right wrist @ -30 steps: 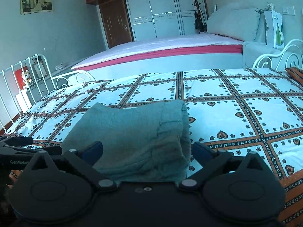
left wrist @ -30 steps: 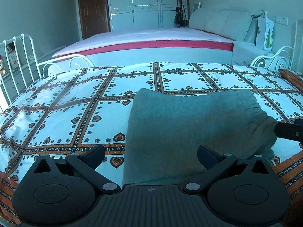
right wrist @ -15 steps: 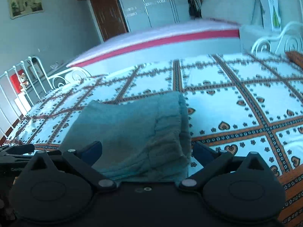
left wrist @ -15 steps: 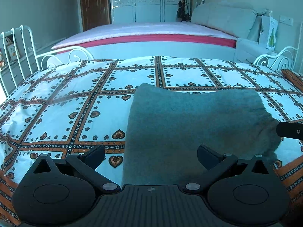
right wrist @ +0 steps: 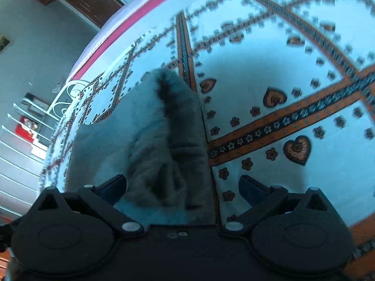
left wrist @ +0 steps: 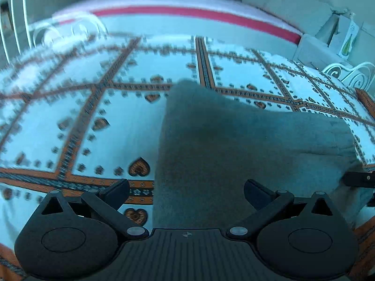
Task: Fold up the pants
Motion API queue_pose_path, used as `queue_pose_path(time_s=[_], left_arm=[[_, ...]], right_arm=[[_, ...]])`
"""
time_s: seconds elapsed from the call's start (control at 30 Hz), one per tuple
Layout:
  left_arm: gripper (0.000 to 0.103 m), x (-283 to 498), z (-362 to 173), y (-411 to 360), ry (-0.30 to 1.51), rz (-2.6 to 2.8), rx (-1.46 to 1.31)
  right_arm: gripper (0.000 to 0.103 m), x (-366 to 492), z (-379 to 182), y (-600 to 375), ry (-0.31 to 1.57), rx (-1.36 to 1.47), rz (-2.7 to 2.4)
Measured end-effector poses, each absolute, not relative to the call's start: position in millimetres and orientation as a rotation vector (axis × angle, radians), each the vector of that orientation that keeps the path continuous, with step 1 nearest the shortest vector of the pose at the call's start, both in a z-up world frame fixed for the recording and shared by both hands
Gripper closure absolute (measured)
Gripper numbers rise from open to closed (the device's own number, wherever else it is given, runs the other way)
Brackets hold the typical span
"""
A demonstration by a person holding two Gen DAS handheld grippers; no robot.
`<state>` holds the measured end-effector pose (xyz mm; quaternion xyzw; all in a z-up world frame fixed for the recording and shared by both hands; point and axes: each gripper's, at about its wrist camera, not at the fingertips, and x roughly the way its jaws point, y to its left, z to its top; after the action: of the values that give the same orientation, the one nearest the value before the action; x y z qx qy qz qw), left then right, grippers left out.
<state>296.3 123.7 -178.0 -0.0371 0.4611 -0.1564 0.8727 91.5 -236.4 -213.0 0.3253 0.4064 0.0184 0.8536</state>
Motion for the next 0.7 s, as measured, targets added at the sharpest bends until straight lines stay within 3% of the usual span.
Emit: queue_pose_path(time_s=[0.17,0.3,0.33,0.37,0.4,0.43,0.53,0.63,0.7], left_arm=[[0.000,307,-209,128,1.069,-0.434,-0.251],[0.001,292,-213,116,1.030,-0.481,-0.221],[0.007,290,-214,116,1.024,-0.484,-0.234],[0.014,286,-213,118,1.012,-0.464,-0.245],[0.027,285,-212,122,1.003,-0.449,-0.253],[0.042,282,-211,126,0.994,-0.438,-0.263],[0.065,275,-206,134,0.961,-0.425,-0.252],[0.077,266,-196,136,0.881,-0.446,-0.238],[0.078,264,-186,136,0.833,-0.466,-0.255]], right_arm=[[0.006,106,-216,-238,0.851,0.700,0.164],[0.016,114,-225,-232,0.882,0.741,0.277],[0.025,113,-226,-231,0.877,0.745,0.283],[0.046,109,-228,-232,0.865,0.781,0.282],[0.053,104,-231,-234,0.858,0.826,0.279],[0.055,101,-231,-235,0.846,0.851,0.282],[0.060,90,-226,-220,0.820,0.794,0.274],[0.063,80,-212,-211,0.764,0.793,0.277],[0.063,74,-196,-202,0.708,0.780,0.302]])
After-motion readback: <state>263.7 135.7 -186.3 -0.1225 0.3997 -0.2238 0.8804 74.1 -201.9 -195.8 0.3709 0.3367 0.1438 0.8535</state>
